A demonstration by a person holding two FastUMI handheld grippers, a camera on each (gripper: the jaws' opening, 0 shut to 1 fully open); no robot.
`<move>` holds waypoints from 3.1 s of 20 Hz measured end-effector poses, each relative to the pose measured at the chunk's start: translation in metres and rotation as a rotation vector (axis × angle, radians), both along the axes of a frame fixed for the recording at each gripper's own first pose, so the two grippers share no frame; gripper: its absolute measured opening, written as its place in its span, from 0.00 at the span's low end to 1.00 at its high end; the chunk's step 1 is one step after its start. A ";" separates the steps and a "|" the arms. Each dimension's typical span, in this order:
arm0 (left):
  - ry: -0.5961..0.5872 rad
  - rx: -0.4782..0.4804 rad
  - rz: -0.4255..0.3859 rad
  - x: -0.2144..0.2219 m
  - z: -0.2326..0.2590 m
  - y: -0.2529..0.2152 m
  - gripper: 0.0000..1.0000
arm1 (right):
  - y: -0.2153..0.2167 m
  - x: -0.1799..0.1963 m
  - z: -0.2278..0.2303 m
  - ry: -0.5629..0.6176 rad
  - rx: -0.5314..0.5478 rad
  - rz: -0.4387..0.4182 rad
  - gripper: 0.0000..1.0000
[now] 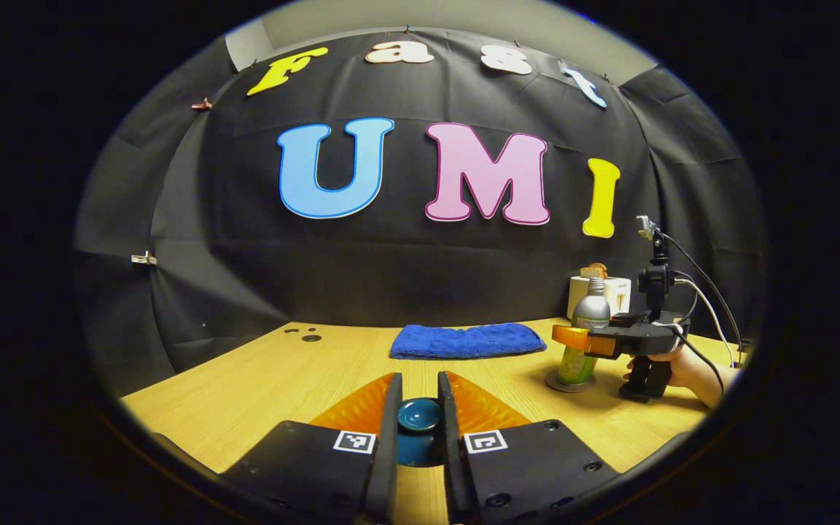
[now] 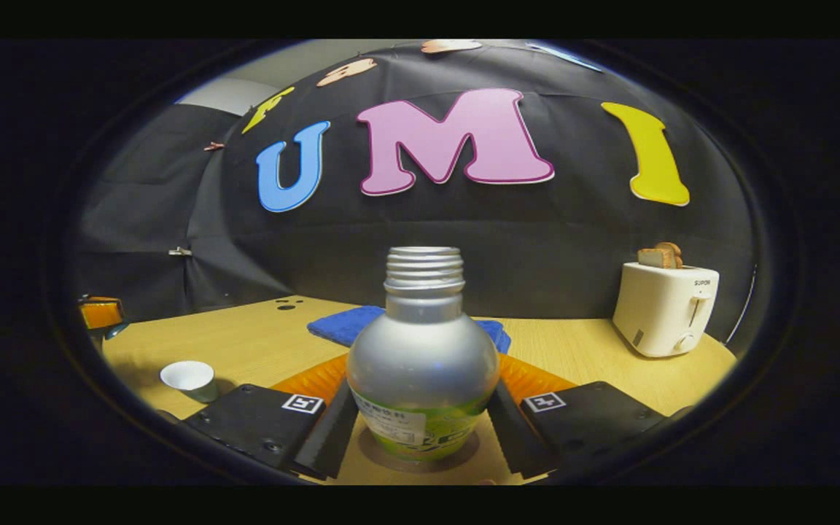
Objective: Open the teacup lid with one hand, grasp the water bottle and pour water into the teacup with the other hand; after pouring, place the water bottle on the coaster and then close the teacup lid.
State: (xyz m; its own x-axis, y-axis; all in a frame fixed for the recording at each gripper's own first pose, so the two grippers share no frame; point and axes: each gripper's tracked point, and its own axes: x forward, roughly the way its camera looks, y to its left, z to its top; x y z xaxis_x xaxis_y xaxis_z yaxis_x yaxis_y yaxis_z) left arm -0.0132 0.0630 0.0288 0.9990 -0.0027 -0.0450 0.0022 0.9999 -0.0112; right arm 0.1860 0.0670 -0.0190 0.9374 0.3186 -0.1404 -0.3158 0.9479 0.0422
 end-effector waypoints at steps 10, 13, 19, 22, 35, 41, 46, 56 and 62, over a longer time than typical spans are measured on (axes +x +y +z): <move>-0.012 0.017 -0.006 -0.012 0.006 -0.008 0.30 | -0.007 -0.008 0.002 0.016 0.011 -0.039 1.00; -0.023 0.020 0.008 -0.019 0.010 -0.005 0.30 | -0.010 -0.015 0.004 0.022 0.042 -0.048 1.00; -0.044 0.015 0.011 -0.031 0.017 -0.006 0.30 | -0.005 -0.032 0.004 0.026 -0.034 -0.045 1.00; -0.050 0.019 0.008 -0.036 0.020 -0.008 0.30 | -0.015 -0.041 0.008 0.003 -0.076 -0.091 0.99; -0.055 -0.004 -0.012 -0.029 0.018 -0.009 0.30 | -0.022 -0.124 0.040 0.015 -0.006 -0.100 0.98; -0.034 -0.023 -0.044 0.010 0.009 -0.016 0.30 | -0.029 -0.158 0.068 -0.025 0.012 -0.104 0.98; 0.016 -0.008 -0.071 0.046 -0.014 -0.025 0.30 | -0.044 -0.169 0.061 -0.027 0.029 -0.133 0.98; 0.108 0.017 -0.107 0.085 -0.046 -0.044 0.31 | -0.051 -0.169 0.036 0.019 0.103 -0.178 1.00; 0.148 0.027 -0.110 0.092 -0.061 -0.049 0.31 | -0.040 -0.173 0.045 0.004 0.123 -0.145 0.98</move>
